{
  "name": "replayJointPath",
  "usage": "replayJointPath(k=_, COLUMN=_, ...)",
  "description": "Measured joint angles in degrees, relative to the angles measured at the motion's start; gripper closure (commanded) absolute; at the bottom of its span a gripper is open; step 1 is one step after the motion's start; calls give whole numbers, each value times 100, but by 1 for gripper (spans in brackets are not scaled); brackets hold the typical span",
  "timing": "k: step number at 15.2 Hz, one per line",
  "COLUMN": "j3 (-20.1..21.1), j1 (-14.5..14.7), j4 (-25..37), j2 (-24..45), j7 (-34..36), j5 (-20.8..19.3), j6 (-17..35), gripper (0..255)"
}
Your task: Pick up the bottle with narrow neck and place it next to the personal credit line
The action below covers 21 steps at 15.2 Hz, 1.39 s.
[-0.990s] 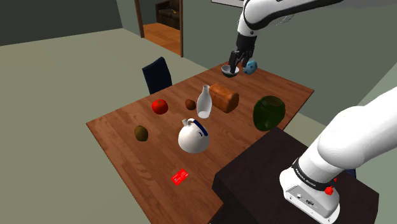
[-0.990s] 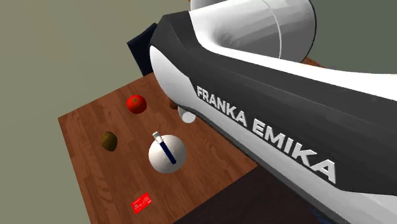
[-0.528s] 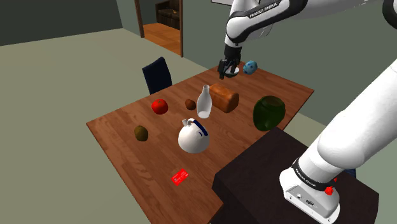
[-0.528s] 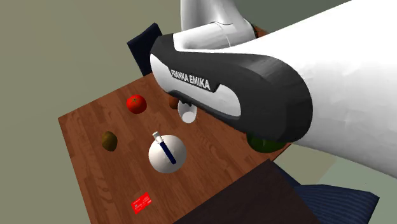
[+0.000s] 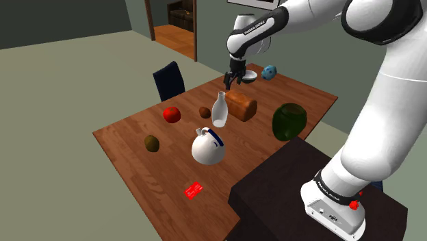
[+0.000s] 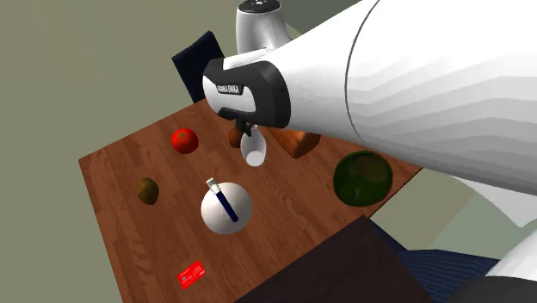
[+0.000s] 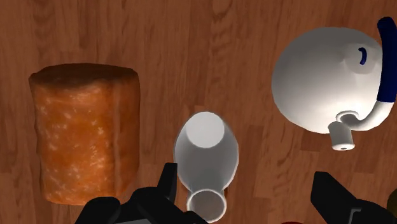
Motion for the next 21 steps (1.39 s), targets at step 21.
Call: replayJointPath(k=21, j3=160, j1=-194, j4=1794, j2=2356, j7=-316, j5=309, j6=512, gripper=0)
